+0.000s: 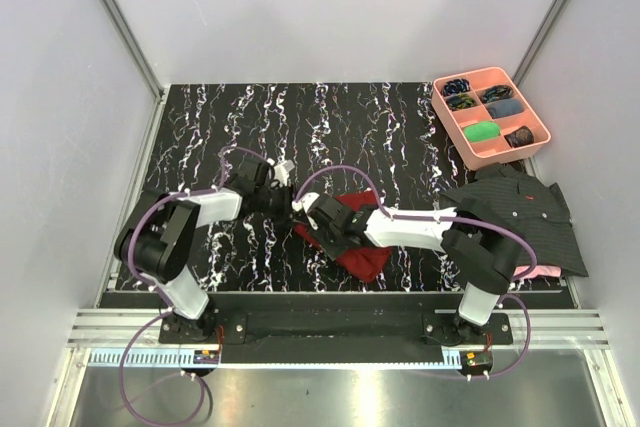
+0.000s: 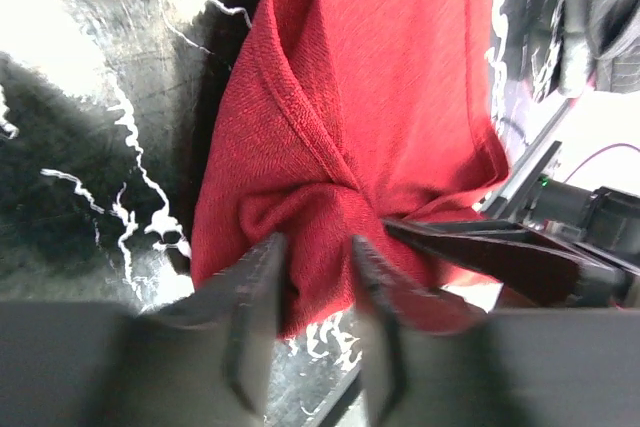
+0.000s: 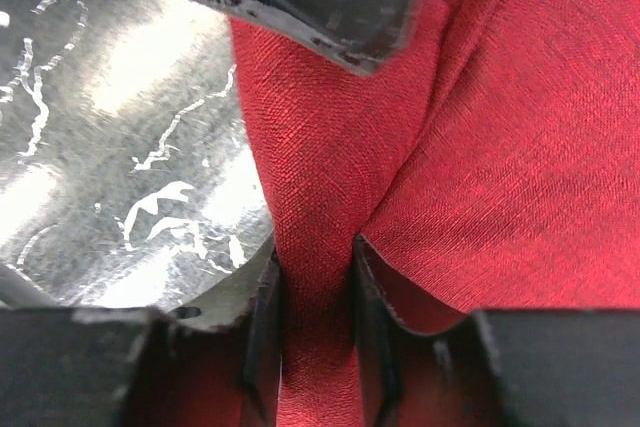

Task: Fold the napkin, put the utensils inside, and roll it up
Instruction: Roll the napkin at the center of the board.

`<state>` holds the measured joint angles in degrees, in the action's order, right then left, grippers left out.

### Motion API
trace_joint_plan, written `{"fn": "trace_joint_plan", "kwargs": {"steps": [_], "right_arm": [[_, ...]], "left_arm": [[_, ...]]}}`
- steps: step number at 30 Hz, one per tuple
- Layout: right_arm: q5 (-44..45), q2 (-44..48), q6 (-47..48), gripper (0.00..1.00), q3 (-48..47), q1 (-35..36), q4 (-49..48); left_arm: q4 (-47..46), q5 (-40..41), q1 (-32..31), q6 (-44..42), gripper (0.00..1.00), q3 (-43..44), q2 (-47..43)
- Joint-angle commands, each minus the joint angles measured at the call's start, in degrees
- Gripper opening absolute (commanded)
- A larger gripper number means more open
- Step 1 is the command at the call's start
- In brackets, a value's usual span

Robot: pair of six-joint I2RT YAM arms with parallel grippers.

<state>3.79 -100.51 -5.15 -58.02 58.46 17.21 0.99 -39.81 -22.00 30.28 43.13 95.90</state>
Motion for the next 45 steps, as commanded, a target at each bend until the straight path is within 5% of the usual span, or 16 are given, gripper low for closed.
{"fn": "trace_joint_plan", "kwargs": {"steps": [1, 6, 15, 25, 45], "right_arm": [[-8.25, -0.22, -2.94, 0.31, 2.82, -1.15, -0.86], [-18.98, 3.04, -3.29, 0.30, 6.68, -6.06, -6.65], [-38.75, 2.34, -3.47, 0.29, 8.27, -12.92, -12.55], [-58.09, -4.43, -4.52, 0.27, 6.95, -20.92, -16.24], [-66.55, -12.52, -6.01, 0.26, 7.22, -27.08, -21.52]], "left_arm": [[-0.47, 3.77, 1.87, 0.48, 0.53, -0.42, -7.28], [-0.21, 7.81, 3.63, -0.57, 0.65, -3.22, -13.18], [-6.35, 6.77, 3.63, -1.37, 0.66, -10.17, -20.31], [-10.75, 5.36, 1.61, -1.28, 0.66, -11.85, -17.77], [-21.82, 5.19, -2.17, -2.15, 0.56, -8.86, -5.02]]}}
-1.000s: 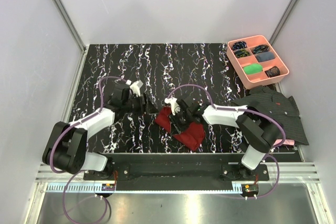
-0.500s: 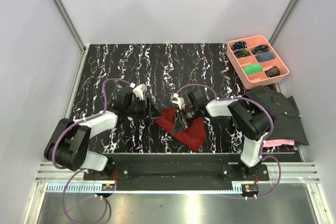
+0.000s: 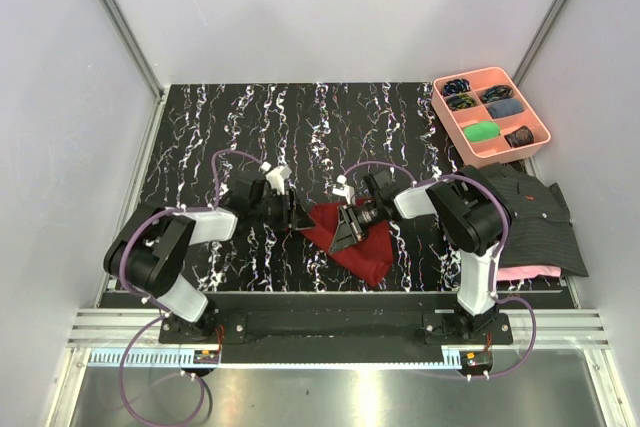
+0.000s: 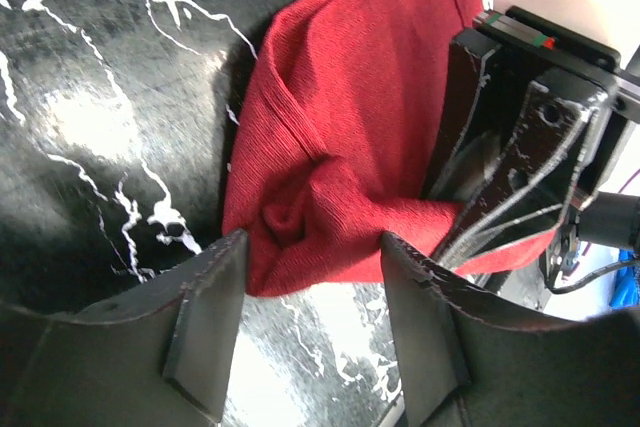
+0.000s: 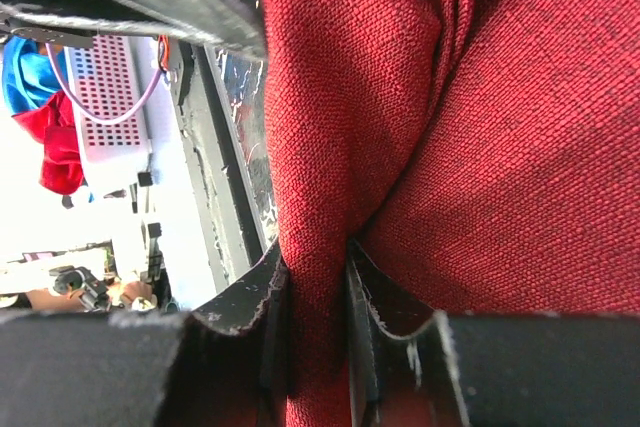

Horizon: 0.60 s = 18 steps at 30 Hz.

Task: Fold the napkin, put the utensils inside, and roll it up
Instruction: Roll the napkin at the center of the board.

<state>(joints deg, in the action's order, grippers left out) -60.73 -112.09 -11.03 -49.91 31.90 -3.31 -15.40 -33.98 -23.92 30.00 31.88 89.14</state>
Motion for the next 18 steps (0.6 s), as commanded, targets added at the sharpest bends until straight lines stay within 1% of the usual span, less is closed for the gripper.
{"fn": "trace_joint_plan", "kwargs": {"steps": [1, 2, 5, 6, 8, 9, 10, 12, 13, 14, 15, 16, 17, 18], "right_arm": [[-2.02, -1.20, -0.14, 0.26, -0.98, -0.61, -1.08], [-2.02, -1.28, -0.14, 0.26, -1.07, -0.61, -1.08], [-2.11, -1.90, -0.22, 0.26, -1.24, -0.70, -1.00], [-2.03, -2.07, -0.31, 0.26, -1.33, -0.70, -1.00], [-1.68, -2.25, -0.31, 0.27, -1.51, -0.70, -0.91], [-1.50, -2.17, -0.66, 0.28, -1.68, -0.70, -0.91], [-1.24, -1.99, -0.84, 0.30, -1.86, -0.70, -0.82], [0.43, -0.94, -1.45, 0.38, -2.21, -0.79, -0.30], [0.96, -0.41, -1.37, 0.42, -3.25, -0.70, 1.62], [2.79, 0.29, -1.19, 0.46, -3.87, -0.79, 2.86], [3.85, 1.78, -0.58, 0.55, -4.66, -0.79, 5.13], [5.17, 2.83, 0.03, 0.61, -6.15, -0.79, 8.46], [9.27, 3.98, 0.21, 0.64, -6.86, -0.79, 9.98], [11.49, 6.60, 1.17, 0.67, -7.56, -0.79, 11.64]], "left_arm": [[-5.95, -0.74, -0.25, -2.05, 0.55, 2.66, 2.17], [-6.31, -1.18, -0.25, -2.14, 0.54, 2.75, 2.78], [-8.41, -2.40, -0.33, -1.79, 0.43, 2.40, 3.84], [-8.86, -2.50, -0.42, -1.61, 0.37, 2.14, 4.02], [-9.21, -2.59, -0.51, -1.52, 0.29, 1.87, 4.46], [-9.21, -2.67, -0.51, -1.61, 0.20, 1.78, 4.55], [-9.12, -2.76, -0.51, -1.52, 0.16, 1.70, 4.63], [-8.86, -3.02, -0.51, -1.70, 0.09, 1.70, 4.72], [-8.34, -3.20, -0.51, -1.70, 0.03, 1.96, 4.72], [-7.90, -3.38, -0.51, -1.70, 0.00, 2.05, 4.64], [-7.20, -3.38, -0.60, -1.96, 0.00, 2.22, 4.46], [-5.97, -3.29, -0.60, -1.96, 0.00, 2.66, 4.55], [-5.26, -3.38, -0.60, -2.14, 0.00, 2.92, 4.29], [-4.56, -3.46, -0.60, -2.40, 0.00, 3.10, 4.20]]}}
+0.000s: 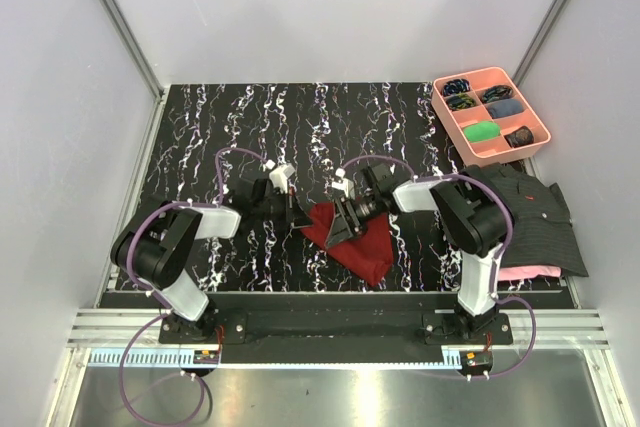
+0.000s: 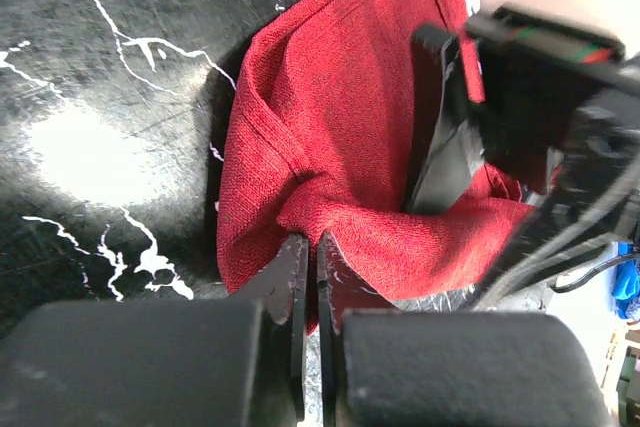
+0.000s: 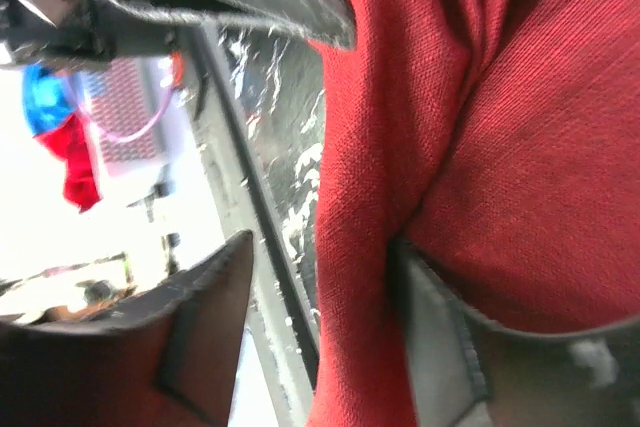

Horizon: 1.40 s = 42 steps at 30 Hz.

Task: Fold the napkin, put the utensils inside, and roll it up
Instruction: Roll the napkin at the center of the board.

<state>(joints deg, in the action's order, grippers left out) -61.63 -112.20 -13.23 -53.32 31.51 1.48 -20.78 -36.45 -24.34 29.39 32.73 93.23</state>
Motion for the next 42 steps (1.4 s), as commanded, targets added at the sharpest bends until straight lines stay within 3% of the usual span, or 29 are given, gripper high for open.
{"fn": "trace_joint_plan", "kwargs": {"steps": [1, 6, 9, 14, 19, 29, 42], "right_arm": [[14.41, 8.13, 4.00, 0.68, -5.64, -0.39, 10.09], [32.07, 19.45, 6.10, 0.73, -6.53, 1.18, 13.81], [43.05, 23.68, 8.91, 0.74, -5.83, 7.06, 15.22], [60.27, 24.93, 9.54, 0.74, -4.25, 20.41, 15.84], [73.38, 21.77, 9.37, 0.74, -4.16, 29.48, 15.40], [77.35, 15.70, 9.54, 0.71, -2.58, 34.41, 13.91], [82.10, 18.07, 10.86, 0.71, 0.41, 34.32, 12.15]], "left_arm": [[2.91, -0.65, -0.36, -1.96, 0.00, 2.95, 0.02], [9.25, 0.76, -0.45, -2.05, 0.00, 4.97, -0.51], [13.64, 1.90, -0.45, -0.74, 0.00, 6.72, -0.42], [19.80, 2.43, -0.36, 0.14, 0.00, 8.84, 0.55], [21.82, 2.70, -0.01, 0.41, 0.00, 9.72, 1.86], [22.71, 1.99, 0.43, 0.58, 0.00, 9.98, 2.04], [23.67, 1.73, 0.43, 0.14, 0.00, 10.69, 2.22]]}}
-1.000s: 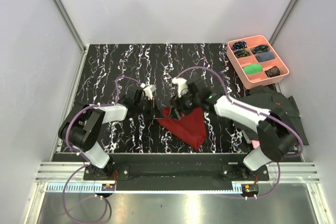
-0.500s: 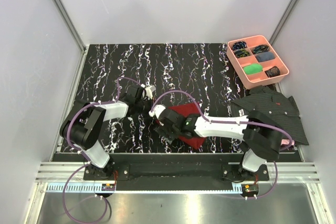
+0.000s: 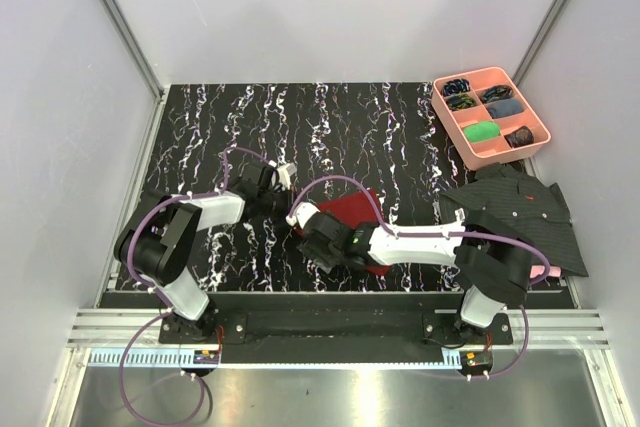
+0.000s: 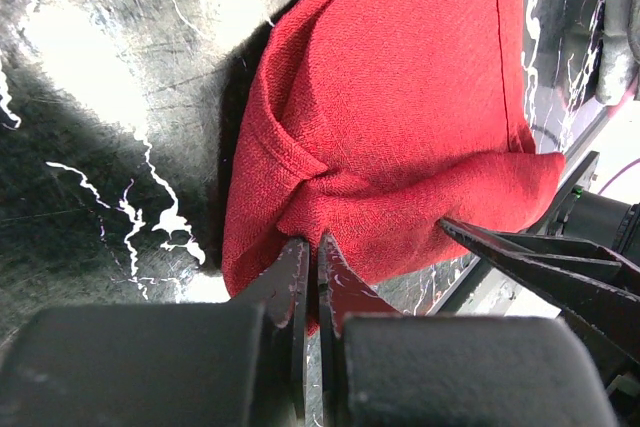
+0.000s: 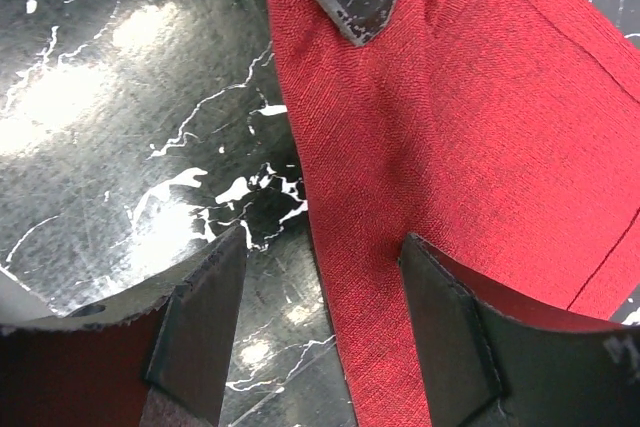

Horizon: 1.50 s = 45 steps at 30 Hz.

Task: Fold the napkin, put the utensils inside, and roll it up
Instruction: Roll the napkin at the center of the board.

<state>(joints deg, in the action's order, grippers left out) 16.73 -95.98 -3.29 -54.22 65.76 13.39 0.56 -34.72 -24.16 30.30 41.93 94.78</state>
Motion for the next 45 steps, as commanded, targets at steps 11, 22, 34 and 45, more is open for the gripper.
{"fn": "trace_joint_plan", "kwargs": {"steps": [11, 22, 34, 45], "right_arm": [[4.98, 2.65, 2.59, 0.73, 0.87, -0.01, -0.46], [-3.27, -3.68, -0.49, 0.63, -0.45, -4.14, 0.67], [-26.73, -0.43, -3.04, 0.34, 2.53, -10.29, 1.82], [-51.50, -3.06, -3.04, 0.32, 2.98, -19.87, -2.49]], "left_arm": [[3.05, 0.09, 0.26, -1.12, 0.00, 1.84, 0.76], [3.49, -0.70, 0.26, -2.18, 0.00, 2.36, -0.39], [1.03, 5.89, 4.03, 0.10, 0.52, -2.28, -10.40], [-9.60, 2.47, 4.65, -0.95, 0.61, -10.99, -20.16]]}}
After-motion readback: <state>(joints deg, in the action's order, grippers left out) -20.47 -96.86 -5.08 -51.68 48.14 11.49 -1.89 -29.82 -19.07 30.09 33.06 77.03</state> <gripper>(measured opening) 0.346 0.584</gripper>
